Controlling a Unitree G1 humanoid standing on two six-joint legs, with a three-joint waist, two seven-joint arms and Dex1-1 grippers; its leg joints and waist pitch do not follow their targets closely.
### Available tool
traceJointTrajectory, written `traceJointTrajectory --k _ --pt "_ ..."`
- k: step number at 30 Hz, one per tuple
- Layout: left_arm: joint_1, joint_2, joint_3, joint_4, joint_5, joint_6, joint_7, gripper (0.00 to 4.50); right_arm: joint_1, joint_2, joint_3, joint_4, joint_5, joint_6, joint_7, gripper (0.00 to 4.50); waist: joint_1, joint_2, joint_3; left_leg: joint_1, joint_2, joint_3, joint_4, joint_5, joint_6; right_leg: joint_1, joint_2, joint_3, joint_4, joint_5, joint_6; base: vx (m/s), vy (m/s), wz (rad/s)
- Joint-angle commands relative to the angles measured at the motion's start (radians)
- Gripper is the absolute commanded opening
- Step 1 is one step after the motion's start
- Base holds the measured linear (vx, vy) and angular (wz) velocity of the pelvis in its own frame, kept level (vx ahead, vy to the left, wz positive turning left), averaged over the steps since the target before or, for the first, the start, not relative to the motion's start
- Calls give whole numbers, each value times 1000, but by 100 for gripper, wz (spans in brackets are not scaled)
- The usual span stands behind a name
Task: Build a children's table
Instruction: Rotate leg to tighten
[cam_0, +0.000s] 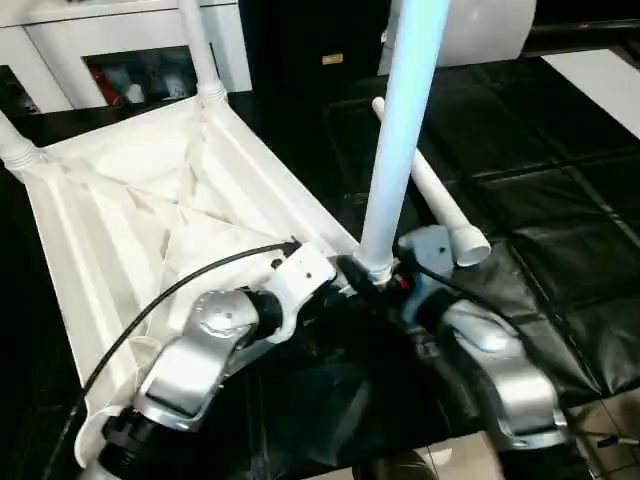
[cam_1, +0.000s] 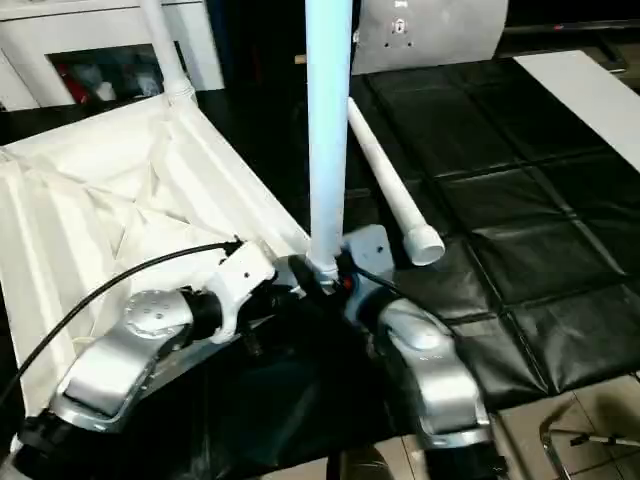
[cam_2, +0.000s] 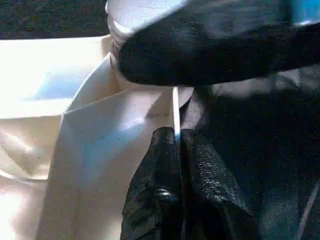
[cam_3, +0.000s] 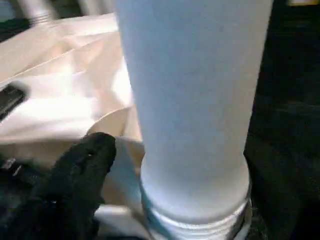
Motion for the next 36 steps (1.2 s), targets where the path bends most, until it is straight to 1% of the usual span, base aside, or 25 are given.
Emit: traceJointTrajectory --k 1,2,3,4,5,6,7,9,10,11,12,13,15,16,17,18,20,21,26,27,29,31,32,33,36 --pt "-7 47 -3 60 -18 -82 -89 0 28 -46 14 -47 72 -17 158 446 9 -12 -56 -15 41 -11 -55 -99 132 64 -77 59 -69 -273 -176 0 0 0" --pt "-8 56 -3 65 -22 -93 -99 0 30 -57 11 -49 81 -20 176 446 11 -12 -56 -14 41 -12 -55 -97 136 65 -77 57 -69 -274 -175 0 0 0" --pt "-20 120 -17 102 -23 -170 -174 0 30 -130 -11 -61 136 -11 286 446 16 -14 -59 -12 42 -11 -54 -87 142 65 -77 56 -69 -272 -176 0 0 0" --pt "-20 120 -17 102 -23 -170 -174 0 30 -130 -11 -61 136 -11 286 446 22 -12 -60 -8 43 -12 -55 -88 147 64 -77 56 -67 -284 -176 0 0 0" --pt "-20 120 -17 102 -23 -170 -174 0 30 -130 -11 -61 136 -11 286 446 22 -12 -60 -8 45 -11 -55 -86 145 61 -76 56 -65 -279 -181 0 0 0" --pt "-26 149 -22 122 -31 -210 -219 0 24 -172 -19 -58 158 -12 345 446 24 -11 -57 -7 46 -11 -55 -98 144 60 -76 54 -70 -298 -182 0 0 0" --pt "-34 170 -24 141 -46 -239 -264 0 10 -208 -21 -44 168 -20 390 446 25 -10 -58 -7 46 -13 -56 -99 142 62 -78 54 -69 -304 -181 0 0 0" --pt "-44 186 -23 158 -66 -262 -309 0 -10 -242 -21 -22 169 -34 429 446 25 -13 -61 -6 48 -12 -55 -88 137 62 -79 56 -62 -279 -196 0 0 0" --pt "-51 196 -24 169 -74 -275 -333 0 -25 -260 -16 -5 165 -45 452 446 25 -11 -62 -6 48 -12 -54 -79 138 62 -79 56 -60 -263 -207 0 0 0" --pt "-56 204 -26 174 -79 -283 -352 0 -37 -273 -11 6 164 -45 470 446 25 -18 -64 -4 47 -10 -52 -74 141 62 -79 57 -60 -256 -210 0 0 0" --pt "-61 213 -30 181 -85 -294 -374 0 -52 -285 -5 21 163 -55 493 446 27 -15 -65 -5 47 -11 -52 -63 144 63 -80 57 -56 -245 -221 0 0 0" --pt "-67 227 -37 190 -97 -311 -410 0 -74 -298 2 42 167 -63 526 446 29 -15 -64 -5 48 -10 -51 -59 145 63 -81 57 -56 -241 -223 0 0 0" --pt "-74 243 -48 197 -114 -325 -460 0 -107 -313 15 75 168 -83 577 446 34 -17 -66 -5 47 -9 -49 -38 155 64 -82 57 -51 -217 -234 0 0 0" --pt "-77 248 -53 198 -116 -328 -474 0 -120 -317 21 88 165 -89 593 446 36 -18 -66 -5 48 -9 -48 -33 158 64 -82 57 -49 -210 -237 0 0 0" --pt "-81 253 -60 203 -118 -338 -490 0 -136 -324 32 106 162 -99 616 446 41 -14 -65 -3 50 -8 -48 -16 163 62 -81 58 -46 -187 -244 0 0 0" --pt "-81 253 -60 203 -118 -338 -490 0 -136 -324 32 106 162 -99 616 446 45 -14 -68 0 52 -7 -46 -4 169 61 -80 58 -43 -165 -253 0 0 0" --pt "-89 261 -70 222 -116 -368 -513 0 -169 -333 65 155 141 -129 656 446 47 -16 -67 -1 52 -8 -45 13 181 61 -79 56 -36 -132 -269 0 0 0" --pt "-93 259 -71 230 -114 -376 -516 0 -180 -328 78 176 128 -144 661 446 48 -16 -65 -2 53 -7 -45 8 180 61 -80 57 -38 -136 -270 0 0 0" --pt "-105 253 -77 253 -105 -400 -519 0 -202 -307 125 220 91 -188 671 446 51 -19 -61 -2 52 -8 -49 -43 145 63 -83 57 -46 -219 -251 0 0 0" --pt "-107 251 -78 259 -103 -404 -520 0 -208 -294 143 232 80 -197 674 446 51 -20 -60 -2 53 -8 -49 -45 143 62 -83 57 -46 -222 -248 0 0 0" --pt "-108 251 -79 260 -104 -406 -522 0 -216 -284 152 245 77 -197 671 446 51 -18 -59 -1 53 -8 -51 -55 135 61 -83 57 -48 -236 -244 0 0 0" --pt "-109 251 -80 263 -104 -410 -524 0 -227 -271 157 266 82 -192 669 446 52 -18 -60 0 54 -8 -51 -50 133 61 -84 58 -47 -225 -248 0 0 0" --pt "-110 250 -81 265 -104 -412 -524 0 -232 -266 155 274 87 -188 669 430 52 -18 -60 -1 54 -8 -50 -39 134 62 -82 59 -43 -203 -253 0 0 0" --pt "-111 250 -82 267 -103 -415 -525 0 -235 -263 154 281 91 -185 671 430 53 -18 -62 -1 54 -8 -49 -25 139 62 -82 58 -40 -175 -259 0 0 0" --pt "-113 252 -85 274 -102 -423 -524 0 -241 -259 156 294 95 -182 678 417 54 -18 -61 -2 54 -7 -49 -26 146 63 -82 58 -39 -166 -265 0 0 0"
